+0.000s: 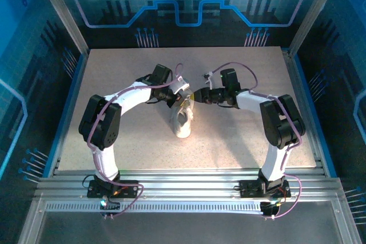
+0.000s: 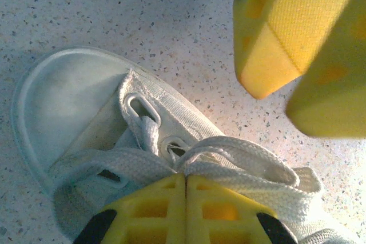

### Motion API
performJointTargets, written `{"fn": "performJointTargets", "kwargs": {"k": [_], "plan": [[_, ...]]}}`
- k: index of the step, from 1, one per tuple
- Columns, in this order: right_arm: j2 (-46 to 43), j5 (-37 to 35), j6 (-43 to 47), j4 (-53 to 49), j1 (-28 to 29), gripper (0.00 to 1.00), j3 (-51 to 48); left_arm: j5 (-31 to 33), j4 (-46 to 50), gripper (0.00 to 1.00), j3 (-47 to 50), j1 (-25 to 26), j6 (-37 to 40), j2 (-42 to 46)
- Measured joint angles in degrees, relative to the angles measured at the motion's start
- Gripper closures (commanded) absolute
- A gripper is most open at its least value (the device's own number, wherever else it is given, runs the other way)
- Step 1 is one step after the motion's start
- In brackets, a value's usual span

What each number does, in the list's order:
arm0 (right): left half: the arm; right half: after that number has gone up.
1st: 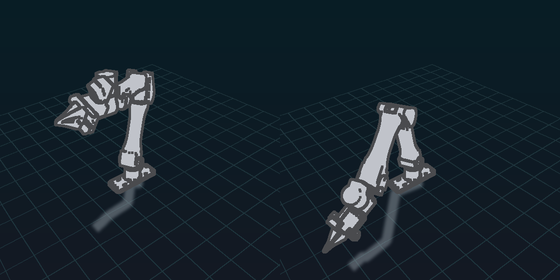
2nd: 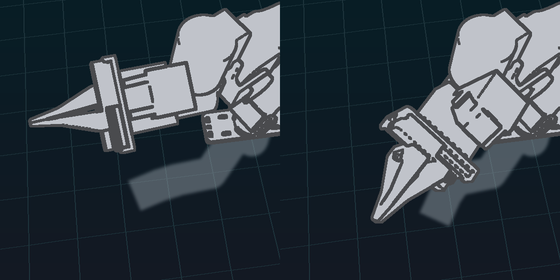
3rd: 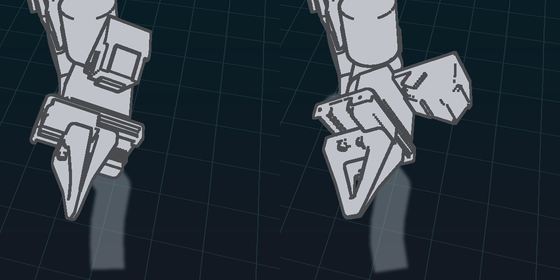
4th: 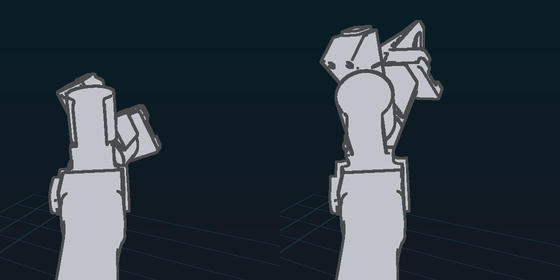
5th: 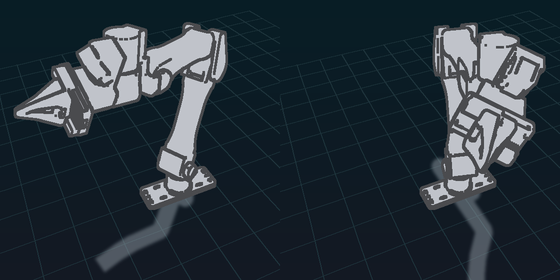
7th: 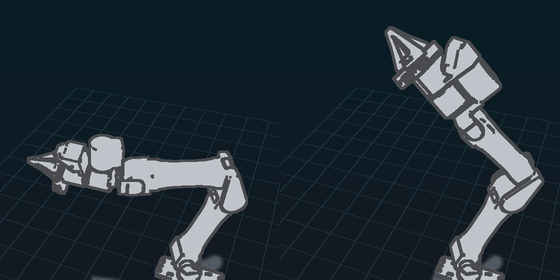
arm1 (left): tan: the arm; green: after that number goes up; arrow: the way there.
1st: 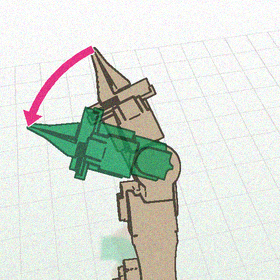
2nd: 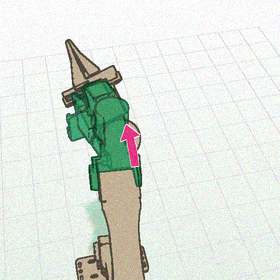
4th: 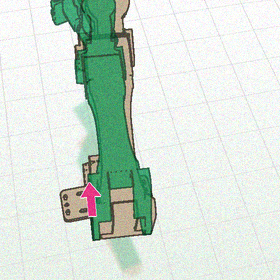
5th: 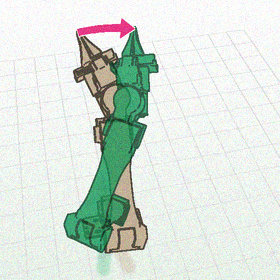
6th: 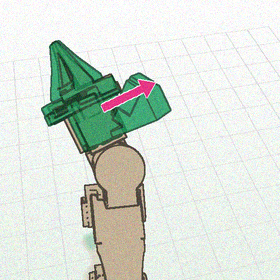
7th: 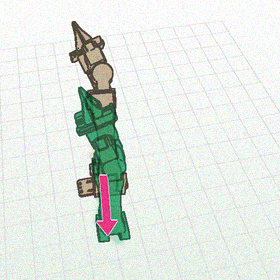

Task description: Tie the shoes

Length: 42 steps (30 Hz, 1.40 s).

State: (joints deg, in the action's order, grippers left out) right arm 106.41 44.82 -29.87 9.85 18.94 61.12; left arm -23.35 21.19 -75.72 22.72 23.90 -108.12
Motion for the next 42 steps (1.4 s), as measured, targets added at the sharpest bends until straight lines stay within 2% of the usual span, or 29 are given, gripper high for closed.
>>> {"fn": "performJointTargets", "kwargs": {"k": [5, 9, 18, 24, 33, 42], "plan": [[0.1, -4.1, -0.2, -4.4, -0.8, 0.83, 0.0, 0.0, 0.1, 1.0, 0.0, 0.0, 0.1, 0.0], [1.7, -4.1, -1.4, -5.1, -0.9, 0.86, -0.1, 0.0, 0.2, 1.0, 0.0, 0.0, 0.2, 0.0], [3.7, -2.4, -3.2, -2.6, 2.3, 0.86, -0.5, 0.0, 0.9, 1.0, 0.0, 0.0, 0.4, 0.0], [3.7, -1.2, -3.7, -0.9, 2.9, 0.83, -0.4, 0.0, 1.1, 1.0, 0.0, 0.1, 0.4, 0.0], [3.7, 0.6, -6.9, 4.9, 2.9, 0.72, -0.7, 0.2, 1.0, 1.0, 0.7, 0.3, 0.4, 0.4], [4.3, 2.0, -9.7, 8.8, 3.4, 0.76, -1.1, 0.2, 0.3, 1.0, 2.0, 0.3, 0.0, 1.2]]}}
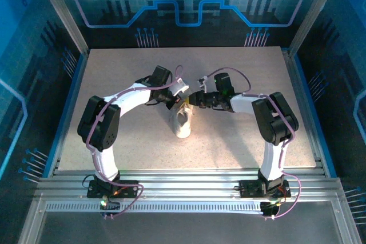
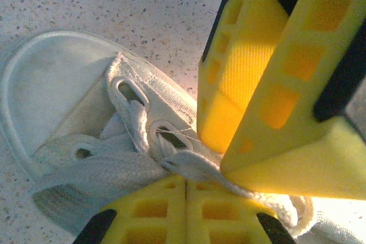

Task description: Tie the shoes

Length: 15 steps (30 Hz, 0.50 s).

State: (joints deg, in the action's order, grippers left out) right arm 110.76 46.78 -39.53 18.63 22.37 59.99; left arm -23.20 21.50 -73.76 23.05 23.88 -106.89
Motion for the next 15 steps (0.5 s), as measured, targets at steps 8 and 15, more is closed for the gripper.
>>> {"fn": "performJointTargets", "kwargs": {"k": [8, 15], "plan": [[0.5, -0.5, -0.1, -0.6, 0.2, 0.68, 0.0, 0.0, -0.4, 1.0, 0.5, 0.0, 0.0, 0.3], [0.5, -1.3, -0.9, -1.2, 0.2, 0.64, -0.1, 0.7, -0.6, 1.0, 0.6, 0.3, -2.2, 0.3]]}}
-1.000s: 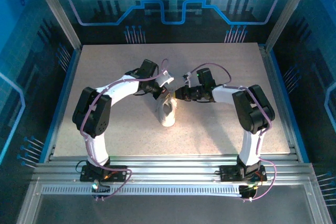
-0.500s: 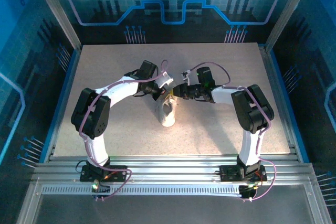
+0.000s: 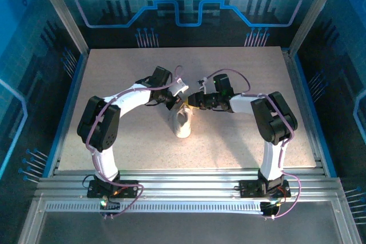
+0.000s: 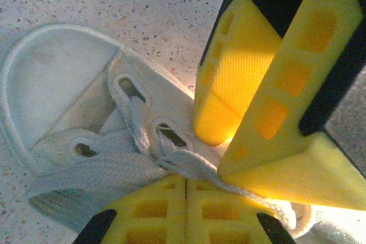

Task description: Tie the shoes

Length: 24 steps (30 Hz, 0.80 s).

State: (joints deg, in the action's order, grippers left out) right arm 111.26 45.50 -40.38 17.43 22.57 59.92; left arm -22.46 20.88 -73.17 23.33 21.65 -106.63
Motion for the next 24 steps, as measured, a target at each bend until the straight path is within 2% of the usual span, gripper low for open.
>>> {"fn": "performJointTargets", "kwargs": {"k": [13, 24], "plan": [[0.0, 3.0, -8.7, 15.8, -1.0, 0.61, -6.3, 1.2, -0.6, 1.0, 0.2, 0.5, -5.3, 0.0], [-0.8, 2.7, -5.0, 12.9, -1.0, 0.58, -7.3, 1.2, -0.6, 1.0, 0.2, 0.5, -6.8, 0.0]]}}
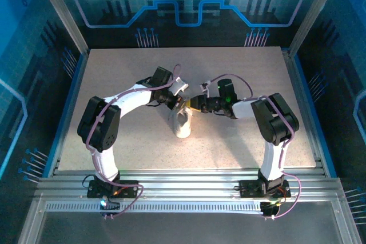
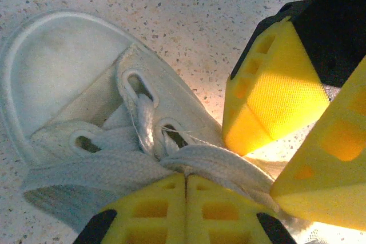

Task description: Tie the shoes

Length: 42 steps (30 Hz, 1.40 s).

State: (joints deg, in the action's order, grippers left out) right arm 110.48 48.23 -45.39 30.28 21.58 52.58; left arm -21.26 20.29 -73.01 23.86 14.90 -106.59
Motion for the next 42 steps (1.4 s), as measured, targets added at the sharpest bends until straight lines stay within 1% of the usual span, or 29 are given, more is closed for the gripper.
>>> {"fn": "performJointTargets", "kwargs": {"k": [9, 19, 23, 26, 28, 30, 31, 33, 35, 36, 37, 39, 42], "plan": [[-0.1, -0.2, 1.1, -1.4, 0.2, 0.57, 0.7, 0.0, 0.4, 1.0, -0.3, 0.0, -0.5, 0.0], [-2.6, 0.2, 1.7, -1.2, 0.2, 0.55, 0.7, 0.0, 0.9, 1.0, -0.8, -0.1, -1.5, -0.3], [-2.6, 0.2, 3.8, -3.9, 0.4, 0.55, 1.3, 0.0, 0.9, 1.0, -0.8, -0.1, -1.6, -0.3], [-2.6, -0.2, 5.5, -6.3, 1.0, 0.57, 2.1, 0.0, 0.9, 1.0, -0.8, -0.1, -2.0, -0.3], [-2.6, -0.4, 6.4, -7.5, 1.4, 0.6, 2.4, -0.1, 0.9, 1.0, -0.8, -0.2, -2.5, -0.3], [-2.6, -0.9, 7.2, -8.5, 1.7, 0.66, 2.7, -0.2, 0.9, 1.0, -0.8, -0.2, -2.7, -0.3], [-2.6, -1.1, 7.5, -9.1, 1.8, 0.7, 2.9, -0.2, 0.9, 1.0, -0.8, -0.2, -2.8, -0.3], [-2.6, -1.6, 8.4, -10.2, 1.8, 0.85, 3.5, -0.2, 0.9, 1.0, -0.8, -0.3, -3.0, -0.3], [-2.6, -2.7, 9.0, -11.8, 1.9, 0.96, 4.3, -0.2, 0.9, 0.92, -0.8, -0.3, -3.0, -0.3], [-2.6, -3.4, 9.7, -12.9, 2.0, 0.98, 4.7, -0.2, 0.9, 0.88, -0.8, -0.3, -3.0, -0.3], [-2.6, -4.3, 10.6, -14.5, 2.1, 1.0, 5.3, -0.2, 0.9, 0.83, -0.8, -0.3, -3.1, -0.3], [-2.6, -5.7, 12.3, -17.0, 2.2, 1.0, 6.0, -0.2, 0.9, 0.75, -0.8, -0.3, -3.2, -0.3], [-3.0, -8.2, 16.2, -22.1, 2.6, 1.0, 7.0, -0.2, 0.9, 0.69, -0.7, -0.5, -4.6, 0.2]]}}
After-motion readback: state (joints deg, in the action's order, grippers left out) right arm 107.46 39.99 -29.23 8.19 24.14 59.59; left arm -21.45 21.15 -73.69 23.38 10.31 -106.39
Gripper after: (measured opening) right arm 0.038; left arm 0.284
